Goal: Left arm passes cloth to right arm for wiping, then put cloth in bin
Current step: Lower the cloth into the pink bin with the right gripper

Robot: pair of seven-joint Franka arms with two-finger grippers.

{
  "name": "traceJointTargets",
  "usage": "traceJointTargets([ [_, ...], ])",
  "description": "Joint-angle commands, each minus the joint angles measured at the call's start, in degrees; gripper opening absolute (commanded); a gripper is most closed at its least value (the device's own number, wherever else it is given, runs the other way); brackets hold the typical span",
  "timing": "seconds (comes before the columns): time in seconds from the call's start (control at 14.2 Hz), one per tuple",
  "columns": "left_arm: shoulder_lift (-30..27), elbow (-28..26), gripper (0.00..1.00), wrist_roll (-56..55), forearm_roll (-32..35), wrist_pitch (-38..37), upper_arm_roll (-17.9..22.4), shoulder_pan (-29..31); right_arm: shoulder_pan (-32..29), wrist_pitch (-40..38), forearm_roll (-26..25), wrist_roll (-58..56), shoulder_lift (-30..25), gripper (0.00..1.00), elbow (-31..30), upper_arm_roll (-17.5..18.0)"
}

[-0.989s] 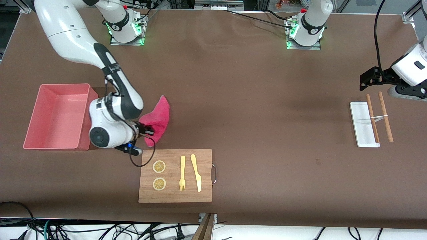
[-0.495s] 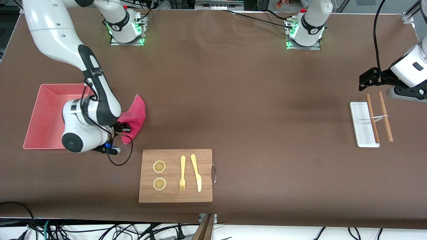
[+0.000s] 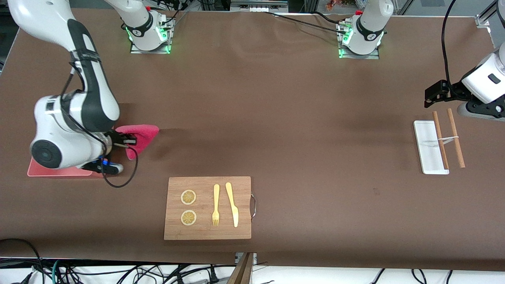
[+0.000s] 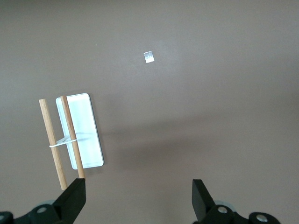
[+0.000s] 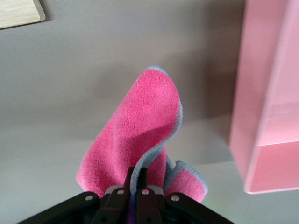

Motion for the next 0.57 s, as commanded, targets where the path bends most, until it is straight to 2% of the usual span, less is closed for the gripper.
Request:
traceJointTargets([
  [0.0, 0.42, 1.44, 1.0, 0.89, 0.82, -1.31, -0.29, 0.06, -1.07, -9.55, -1.43, -6.94, -0.94, 0.0, 7.11, -2.53],
  [0.14, 0.51, 1.44, 1.0, 0.89, 0.82, -1.31, -0.29, 0.06, -2.65, -12.82, -2.39, -11.68, -1.2, 0.0, 9.23, -4.12],
  [0.35, 0.51, 1.44, 1.0, 0.98, 0.82, -1.31, -0.29, 0.06, -7.13, -13.02, -6.17, -21.78, -2.69, 0.0, 9.06, -4.39],
  [0.49, 0.42, 1.44, 1.0, 0.89, 0.82, -1.31, -0.29, 0.06, -8.37, -12.66, -8.97, -25.67, -3.92, 0.0, 7.84, -5.96],
])
